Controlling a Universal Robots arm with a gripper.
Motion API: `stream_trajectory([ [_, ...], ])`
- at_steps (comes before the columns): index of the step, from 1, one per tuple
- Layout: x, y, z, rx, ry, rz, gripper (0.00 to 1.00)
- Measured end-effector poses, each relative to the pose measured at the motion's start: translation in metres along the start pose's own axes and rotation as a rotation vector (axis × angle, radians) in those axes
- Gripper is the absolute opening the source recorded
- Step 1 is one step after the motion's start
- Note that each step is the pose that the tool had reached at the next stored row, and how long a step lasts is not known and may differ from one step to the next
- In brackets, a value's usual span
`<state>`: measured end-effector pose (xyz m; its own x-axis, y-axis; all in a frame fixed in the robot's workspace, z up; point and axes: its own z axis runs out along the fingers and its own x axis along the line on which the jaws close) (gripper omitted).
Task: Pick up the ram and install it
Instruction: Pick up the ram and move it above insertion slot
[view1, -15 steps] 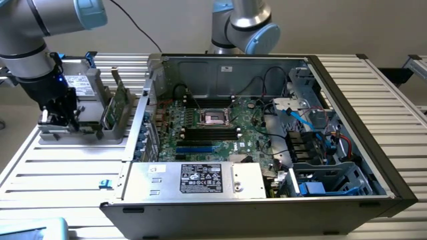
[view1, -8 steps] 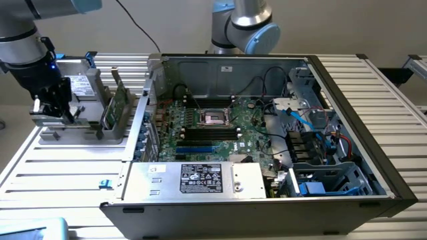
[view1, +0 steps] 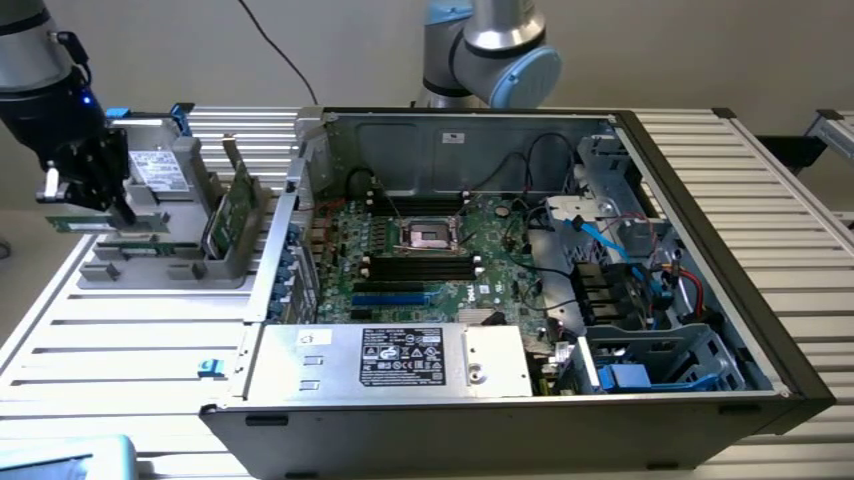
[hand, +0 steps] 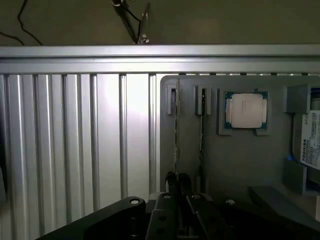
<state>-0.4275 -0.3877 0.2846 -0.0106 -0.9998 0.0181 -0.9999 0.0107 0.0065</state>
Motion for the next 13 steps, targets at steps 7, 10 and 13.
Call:
stream_trajectory([
  [7,0.001,-0.0046,-0.0318,0.0002,-0.0001,0.000,0.13],
  [10,0.002,-0.0118,-0.0459,0.0001,0.0000,0.000,0.13],
  [13,0.002,-0.0211,-0.0592,0.0001,0.0000,0.000,0.13],
])
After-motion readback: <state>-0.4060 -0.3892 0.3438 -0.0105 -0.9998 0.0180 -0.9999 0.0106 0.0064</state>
